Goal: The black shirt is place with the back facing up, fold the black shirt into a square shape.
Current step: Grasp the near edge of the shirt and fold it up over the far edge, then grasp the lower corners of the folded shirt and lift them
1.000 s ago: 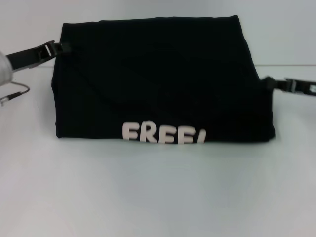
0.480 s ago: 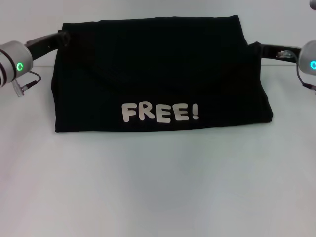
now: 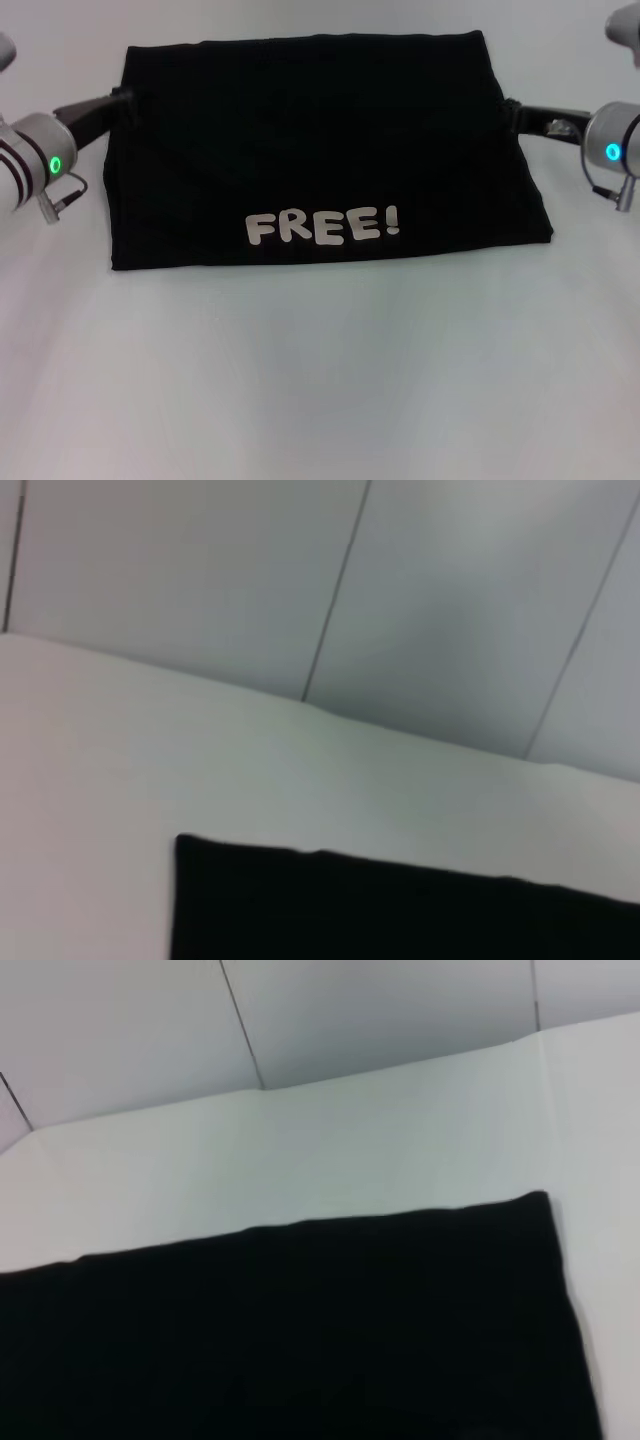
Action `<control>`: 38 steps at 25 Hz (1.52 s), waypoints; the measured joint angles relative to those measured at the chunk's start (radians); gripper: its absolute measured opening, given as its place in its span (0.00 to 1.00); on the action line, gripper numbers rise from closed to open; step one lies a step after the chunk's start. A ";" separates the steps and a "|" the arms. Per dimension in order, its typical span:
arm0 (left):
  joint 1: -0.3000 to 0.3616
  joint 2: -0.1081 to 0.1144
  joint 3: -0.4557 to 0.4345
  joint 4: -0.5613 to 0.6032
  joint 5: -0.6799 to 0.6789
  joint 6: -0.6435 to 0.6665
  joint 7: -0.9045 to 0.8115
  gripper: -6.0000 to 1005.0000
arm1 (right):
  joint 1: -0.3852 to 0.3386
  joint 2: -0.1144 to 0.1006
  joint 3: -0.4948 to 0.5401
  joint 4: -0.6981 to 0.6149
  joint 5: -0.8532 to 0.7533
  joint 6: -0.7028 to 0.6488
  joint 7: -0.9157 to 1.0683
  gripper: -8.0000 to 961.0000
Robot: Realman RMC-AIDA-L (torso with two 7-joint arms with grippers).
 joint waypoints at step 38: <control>0.299 -0.064 0.422 0.385 0.194 0.477 -0.653 0.80 | -0.245 -0.031 -0.032 -0.161 0.140 -0.522 0.001 0.69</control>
